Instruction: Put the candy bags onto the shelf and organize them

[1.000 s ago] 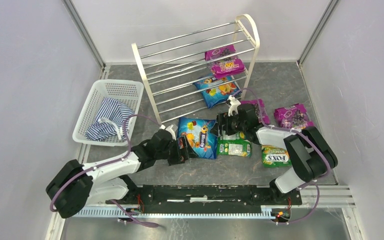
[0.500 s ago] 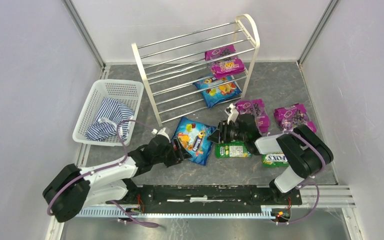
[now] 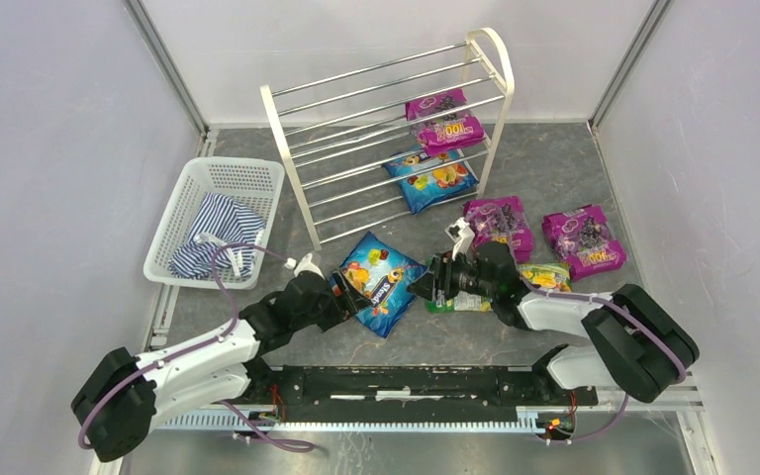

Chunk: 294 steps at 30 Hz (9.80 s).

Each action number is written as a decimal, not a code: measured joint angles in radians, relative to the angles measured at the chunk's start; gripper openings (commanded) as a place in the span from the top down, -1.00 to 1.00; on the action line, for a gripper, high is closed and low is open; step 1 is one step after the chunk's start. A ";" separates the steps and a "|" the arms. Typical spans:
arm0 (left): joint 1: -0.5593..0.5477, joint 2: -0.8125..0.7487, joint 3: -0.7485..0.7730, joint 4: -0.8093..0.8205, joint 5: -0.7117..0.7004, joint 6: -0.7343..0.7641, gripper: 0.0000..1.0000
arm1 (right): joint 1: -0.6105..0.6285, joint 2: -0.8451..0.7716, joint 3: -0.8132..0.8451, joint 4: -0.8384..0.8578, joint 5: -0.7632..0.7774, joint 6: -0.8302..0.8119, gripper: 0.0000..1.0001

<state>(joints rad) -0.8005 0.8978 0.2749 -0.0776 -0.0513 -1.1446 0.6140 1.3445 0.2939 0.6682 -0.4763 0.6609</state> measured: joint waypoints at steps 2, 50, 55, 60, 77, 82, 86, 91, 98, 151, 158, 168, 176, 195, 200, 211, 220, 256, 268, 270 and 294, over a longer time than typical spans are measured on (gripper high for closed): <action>0.000 -0.005 -0.002 -0.007 0.004 -0.003 -0.76 | -0.009 -0.003 0.054 -0.092 0.032 -0.057 -0.59; -0.013 -0.093 0.110 -0.166 0.102 0.100 -0.83 | -0.058 0.061 0.133 -0.118 -0.055 0.084 1.00; -0.108 -0.085 0.294 -0.280 0.052 0.182 -0.81 | -0.058 0.038 0.124 -0.134 -0.043 0.148 0.99; -0.324 0.177 0.580 -0.393 -0.156 0.288 -0.48 | -0.058 -0.012 0.123 -0.168 -0.027 0.188 1.00; -0.483 0.699 0.831 -0.575 -0.527 0.435 0.19 | -0.058 -0.087 0.122 -0.248 0.007 0.227 1.00; -0.486 0.723 0.835 -0.570 -0.531 0.442 0.66 | -0.058 -0.095 0.116 -0.256 0.008 0.236 0.99; -0.486 0.723 0.837 -0.570 -0.532 0.444 0.95 | -0.058 -0.102 0.114 -0.259 0.008 0.237 0.43; -0.486 0.715 0.834 -0.557 -0.530 0.446 0.96 | -0.059 -0.110 0.109 -0.251 0.010 0.227 -0.87; -0.486 0.617 0.764 -0.518 -0.517 0.446 0.96 | -0.059 -0.134 0.103 -0.267 0.056 0.209 -0.96; -0.486 0.140 1.012 -0.442 -0.455 0.718 -1.00 | 0.062 0.087 0.094 -0.168 0.264 0.325 0.57; -0.486 0.159 1.171 -0.304 -0.558 0.895 -1.00 | 0.072 0.061 0.092 -0.177 0.305 0.274 0.76; -0.486 0.029 1.022 -0.131 -0.633 1.078 -1.00 | 0.074 0.043 0.082 -0.141 0.305 0.229 1.00; -0.486 -0.105 0.902 -0.026 -0.710 1.201 -1.00 | 0.074 0.059 0.083 0.033 0.296 0.264 1.00; -0.486 -0.124 0.823 0.073 -0.797 1.329 -1.00 | 0.037 0.316 0.249 0.408 0.209 0.574 0.99; -0.486 -0.125 0.823 0.074 -0.797 1.329 -1.00 | 0.023 0.386 0.298 0.462 0.209 0.629 0.99; -0.486 -0.135 0.814 0.081 -0.797 1.331 -1.00 | -0.014 0.562 0.422 0.614 0.274 0.712 0.99; -0.486 -0.129 0.811 0.081 -0.795 1.331 -1.00 | -0.025 0.698 0.541 0.672 0.350 0.739 0.99; -0.486 -0.076 0.810 0.080 -0.780 1.333 -1.00 | -0.037 0.930 0.806 0.547 0.380 0.721 0.84; -0.486 -0.065 0.810 0.079 -0.777 1.333 -1.00 | -0.073 0.815 0.769 0.301 0.336 0.612 -0.27; -0.486 -0.062 0.810 0.079 -0.777 1.333 -1.00 | -0.074 0.777 0.750 0.259 0.337 0.590 -0.34; -0.486 -0.040 0.810 0.071 -0.776 1.333 -1.00 | -0.069 0.608 0.560 0.156 0.385 0.507 0.74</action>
<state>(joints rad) -1.2861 0.8577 1.0851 -0.0071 -0.8276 0.1886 0.5453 1.9530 0.8536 0.8238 -0.0914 1.1683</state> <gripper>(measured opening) 0.996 0.204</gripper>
